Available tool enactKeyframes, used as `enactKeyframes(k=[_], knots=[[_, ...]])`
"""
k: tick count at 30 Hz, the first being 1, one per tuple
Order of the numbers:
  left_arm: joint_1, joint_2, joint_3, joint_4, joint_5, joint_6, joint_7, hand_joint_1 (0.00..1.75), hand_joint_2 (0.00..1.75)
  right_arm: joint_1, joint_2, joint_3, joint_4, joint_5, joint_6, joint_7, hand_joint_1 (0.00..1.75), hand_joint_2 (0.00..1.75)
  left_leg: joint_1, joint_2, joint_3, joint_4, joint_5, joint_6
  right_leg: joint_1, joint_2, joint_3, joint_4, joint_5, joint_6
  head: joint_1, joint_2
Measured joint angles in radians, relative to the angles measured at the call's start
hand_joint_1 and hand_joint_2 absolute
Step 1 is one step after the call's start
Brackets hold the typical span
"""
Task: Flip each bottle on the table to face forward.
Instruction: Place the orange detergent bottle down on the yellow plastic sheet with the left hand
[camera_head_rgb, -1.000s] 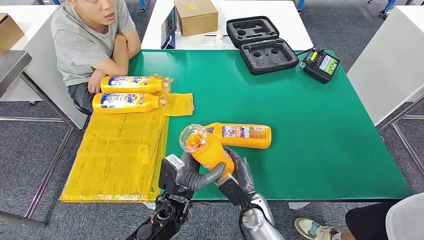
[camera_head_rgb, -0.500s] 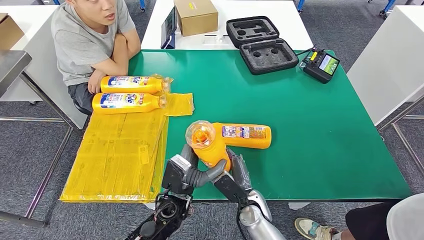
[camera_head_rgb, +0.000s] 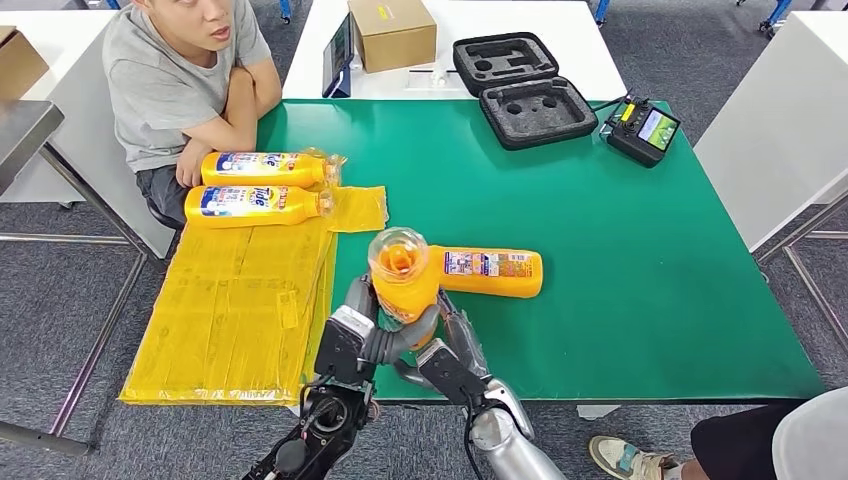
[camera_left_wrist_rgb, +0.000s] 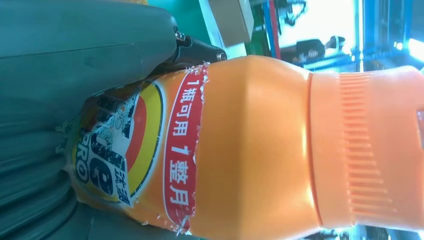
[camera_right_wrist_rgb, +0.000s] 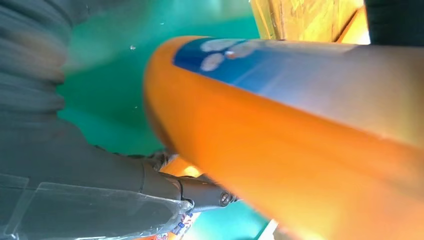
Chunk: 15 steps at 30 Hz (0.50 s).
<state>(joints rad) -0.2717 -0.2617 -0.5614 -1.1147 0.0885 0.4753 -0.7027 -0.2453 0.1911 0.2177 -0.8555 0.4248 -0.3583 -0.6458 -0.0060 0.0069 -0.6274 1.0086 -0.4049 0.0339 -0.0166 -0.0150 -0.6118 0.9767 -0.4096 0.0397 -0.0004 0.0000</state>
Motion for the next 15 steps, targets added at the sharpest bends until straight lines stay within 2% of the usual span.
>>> enactKeyframes(k=[9, 15], knots=[[0.01, 0.001, 0.058, -0.05, -0.035, 0.028, 0.0, 1.75, 1.75, 0.001, 0.005, 0.008, 0.005, -0.058, 0.034, -0.02, 0.0, 1.75, 0.0, 0.0, 0.0, 0.0, 0.0, 0.0, 0.0, 0.0, 0.0, 0.0, 0.0, 0.0, 0.0, 0.0], [0.005, 0.037, 0.084, -0.088, -0.143, 0.152, 0.001, 1.75, 1.75, 0.014, 0.002, 0.007, 0.004, -0.107, 0.043, -0.038, 0.0, 1.75, 0.0, 0.0, 0.0, 0.0, 0.0, 0.0, 0.0, 0.0, 0.0, 0.0, 0.0, 0.0, 0.0, 0.0]])
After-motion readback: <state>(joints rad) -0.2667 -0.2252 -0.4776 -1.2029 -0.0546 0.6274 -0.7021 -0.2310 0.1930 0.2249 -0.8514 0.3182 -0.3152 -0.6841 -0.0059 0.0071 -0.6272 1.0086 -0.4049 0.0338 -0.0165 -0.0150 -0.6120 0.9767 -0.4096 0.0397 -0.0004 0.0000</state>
